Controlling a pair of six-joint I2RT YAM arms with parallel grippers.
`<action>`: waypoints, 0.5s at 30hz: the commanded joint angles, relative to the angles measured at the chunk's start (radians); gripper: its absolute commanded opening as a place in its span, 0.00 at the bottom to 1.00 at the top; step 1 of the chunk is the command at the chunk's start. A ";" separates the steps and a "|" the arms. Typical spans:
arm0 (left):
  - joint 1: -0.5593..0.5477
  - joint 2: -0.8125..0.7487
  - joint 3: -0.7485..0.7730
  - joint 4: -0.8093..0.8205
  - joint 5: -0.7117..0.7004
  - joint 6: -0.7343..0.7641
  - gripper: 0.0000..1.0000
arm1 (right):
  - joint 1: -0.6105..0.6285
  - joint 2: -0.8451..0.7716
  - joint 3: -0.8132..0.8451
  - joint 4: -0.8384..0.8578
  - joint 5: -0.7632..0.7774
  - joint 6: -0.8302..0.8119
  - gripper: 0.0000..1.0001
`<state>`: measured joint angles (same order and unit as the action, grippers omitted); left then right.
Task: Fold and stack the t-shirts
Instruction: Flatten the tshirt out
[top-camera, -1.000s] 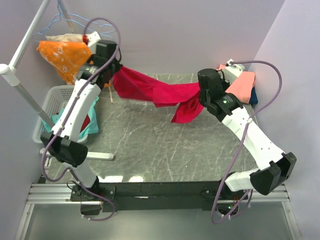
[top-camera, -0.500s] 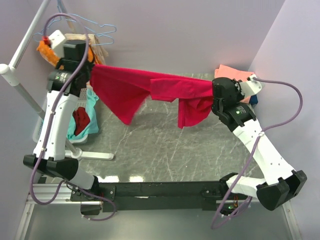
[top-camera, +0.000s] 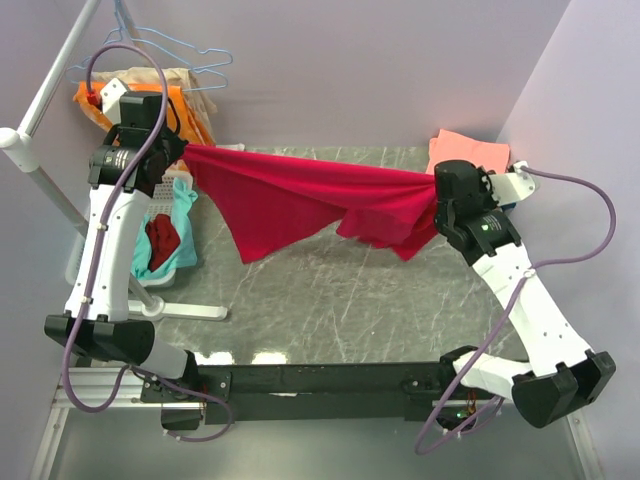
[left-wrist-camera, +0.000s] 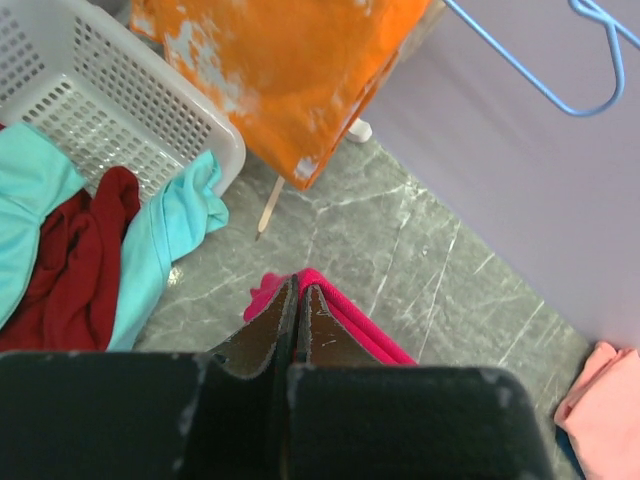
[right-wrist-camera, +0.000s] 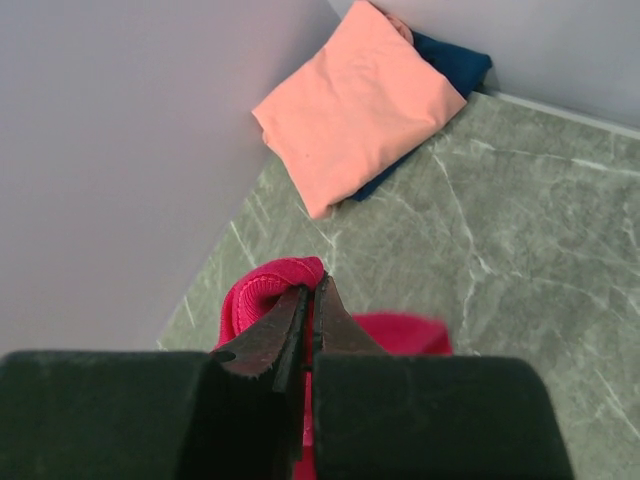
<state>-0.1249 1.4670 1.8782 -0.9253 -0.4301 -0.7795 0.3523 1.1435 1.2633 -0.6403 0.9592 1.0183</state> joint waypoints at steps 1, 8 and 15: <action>0.025 -0.030 -0.002 0.065 0.001 0.025 0.01 | -0.024 -0.057 -0.030 -0.041 0.062 0.032 0.00; 0.025 -0.045 -0.008 0.056 0.010 0.032 0.01 | -0.010 -0.109 -0.038 -0.052 0.033 -0.010 0.00; 0.024 -0.131 -0.022 0.032 0.042 0.036 0.01 | 0.088 -0.267 -0.064 0.036 0.001 -0.129 0.00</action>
<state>-0.1207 1.4406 1.8622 -0.9241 -0.3737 -0.7696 0.3969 0.9684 1.1900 -0.6476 0.9096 0.9466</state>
